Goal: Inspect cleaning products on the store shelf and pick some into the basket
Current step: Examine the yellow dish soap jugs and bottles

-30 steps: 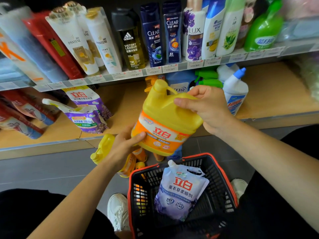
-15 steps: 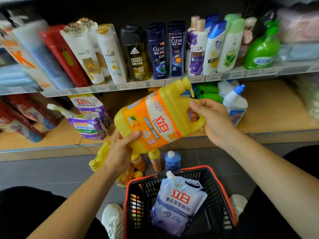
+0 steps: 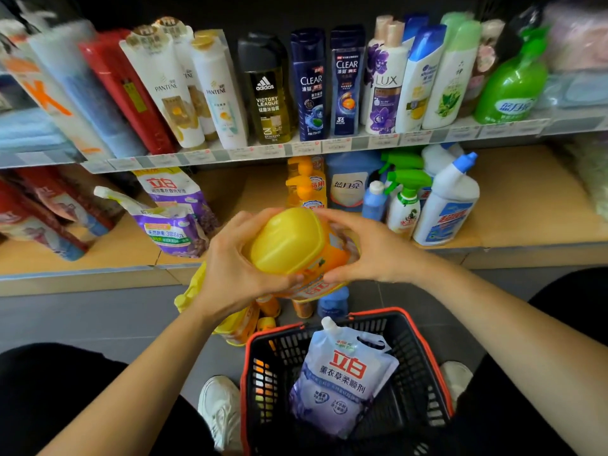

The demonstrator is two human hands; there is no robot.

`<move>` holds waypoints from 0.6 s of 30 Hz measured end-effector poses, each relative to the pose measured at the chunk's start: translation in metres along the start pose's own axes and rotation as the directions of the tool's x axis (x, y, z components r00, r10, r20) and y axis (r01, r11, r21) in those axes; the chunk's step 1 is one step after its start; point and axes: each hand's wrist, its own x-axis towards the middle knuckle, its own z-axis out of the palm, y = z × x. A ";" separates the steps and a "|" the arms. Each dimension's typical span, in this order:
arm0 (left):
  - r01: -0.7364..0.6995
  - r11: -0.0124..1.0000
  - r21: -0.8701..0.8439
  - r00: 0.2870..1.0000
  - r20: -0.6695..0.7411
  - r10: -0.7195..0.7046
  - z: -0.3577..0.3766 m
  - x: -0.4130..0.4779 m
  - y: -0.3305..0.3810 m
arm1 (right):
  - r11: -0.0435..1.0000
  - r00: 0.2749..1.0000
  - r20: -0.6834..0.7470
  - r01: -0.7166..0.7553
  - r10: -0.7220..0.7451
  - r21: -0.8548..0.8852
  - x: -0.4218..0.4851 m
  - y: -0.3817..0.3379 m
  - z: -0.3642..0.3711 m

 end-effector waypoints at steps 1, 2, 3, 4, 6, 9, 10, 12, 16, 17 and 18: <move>-0.019 1.000 -0.017 0.999 0.039 0.020 0.002 -0.002 0.003 | 1.000 0.999 0.030 0.014 -0.014 -0.007 0.001 0.000 0.003; -0.027 0.999 -0.039 0.997 0.073 0.030 0.003 -0.004 0.005 | 1.000 0.999 0.044 0.026 -0.025 -0.017 0.000 0.000 0.004; -0.023 0.998 -0.065 0.994 0.102 0.029 0.004 -0.006 0.007 | 0.999 0.998 0.048 0.036 -0.035 -0.021 -0.001 0.000 0.004; -0.007 0.996 -0.092 0.992 0.128 0.018 0.005 -0.007 0.009 | 0.999 0.998 0.049 0.042 -0.041 -0.018 -0.003 0.000 0.003; 0.058 0.987 -0.152 0.985 0.170 -0.032 0.004 -0.007 0.012 | 0.999 0.998 0.036 0.049 -0.049 -0.007 -0.008 -0.001 0.005; 0.093 0.981 -0.170 0.977 0.206 -0.057 0.002 -0.004 0.016 | 0.998 0.998 -0.012 0.055 -0.055 -0.033 -0.011 -0.001 0.010; 0.084 0.983 -0.164 0.978 0.204 -0.050 0.002 -0.003 0.017 | 0.997 0.998 -0.032 0.055 -0.057 -0.049 -0.011 -0.001 0.011; 0.078 0.985 -0.156 0.982 0.180 -0.049 0.004 -0.004 0.019 | 0.992 0.995 -0.075 0.059 -0.067 -0.110 -0.011 -0.003 0.014; 0.052 0.990 -0.130 0.994 0.102 -0.039 0.010 -0.005 0.021 | 0.962 0.982 -0.160 0.054 -0.100 -0.268 -0.010 -0.010 0.021; 0.046 0.989 -0.138 0.995 0.093 -0.034 0.011 -0.006 0.021 | 0.962 0.981 -0.168 0.052 -0.100 -0.267 -0.009 -0.011 0.023; 0.042 0.987 -0.155 0.996 0.089 -0.029 0.012 -0.006 0.021 | 0.965 0.981 -0.171 0.049 -0.096 -0.258 -0.009 -0.011 0.024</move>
